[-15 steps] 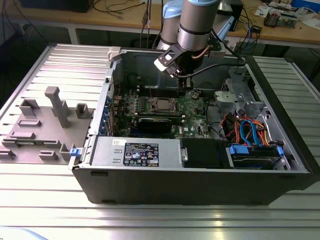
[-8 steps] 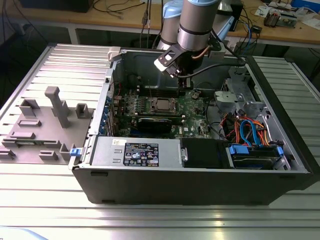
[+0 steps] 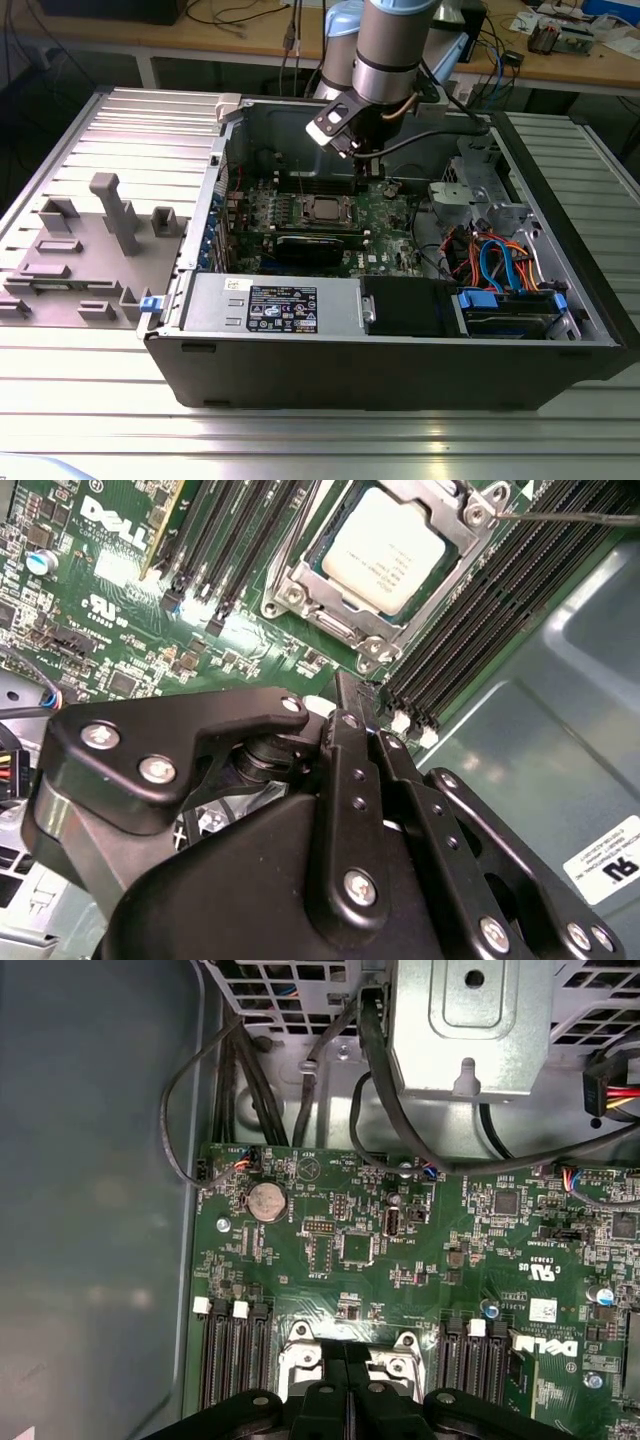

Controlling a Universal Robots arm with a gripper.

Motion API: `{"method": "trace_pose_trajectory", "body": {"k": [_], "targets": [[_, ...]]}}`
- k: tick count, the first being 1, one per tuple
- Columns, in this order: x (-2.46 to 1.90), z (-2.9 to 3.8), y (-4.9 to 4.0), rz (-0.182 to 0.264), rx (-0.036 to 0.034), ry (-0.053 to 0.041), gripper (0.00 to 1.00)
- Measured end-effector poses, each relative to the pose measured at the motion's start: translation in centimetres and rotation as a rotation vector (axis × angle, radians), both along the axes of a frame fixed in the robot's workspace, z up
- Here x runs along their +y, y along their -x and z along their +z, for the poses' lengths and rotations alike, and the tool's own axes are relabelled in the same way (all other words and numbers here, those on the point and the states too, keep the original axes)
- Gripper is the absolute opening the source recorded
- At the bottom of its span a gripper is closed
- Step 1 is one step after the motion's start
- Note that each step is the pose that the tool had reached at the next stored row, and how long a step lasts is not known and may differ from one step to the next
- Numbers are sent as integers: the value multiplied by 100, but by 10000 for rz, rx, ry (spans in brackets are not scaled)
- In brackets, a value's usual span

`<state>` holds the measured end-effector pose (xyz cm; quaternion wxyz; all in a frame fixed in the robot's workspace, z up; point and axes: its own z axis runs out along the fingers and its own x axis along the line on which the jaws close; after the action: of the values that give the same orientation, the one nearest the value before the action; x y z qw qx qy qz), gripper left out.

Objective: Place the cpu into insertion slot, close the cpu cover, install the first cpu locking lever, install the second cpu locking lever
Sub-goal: 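Close the cpu cover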

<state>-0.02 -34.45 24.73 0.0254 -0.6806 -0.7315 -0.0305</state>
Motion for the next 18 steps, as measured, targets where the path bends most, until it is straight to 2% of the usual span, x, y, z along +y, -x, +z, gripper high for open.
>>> {"method": "trace_pose_trajectory", "body": {"k": [5, 9, 15, 18], "targets": [[0, -19, 62, 118, 0, -32, 11], [-1, -70, 190, 295, 0, -106, 11], [-7, -125, 310, 561, -1, -224, 11], [-13, -162, 347, 519, 3, -226, 11]]}}
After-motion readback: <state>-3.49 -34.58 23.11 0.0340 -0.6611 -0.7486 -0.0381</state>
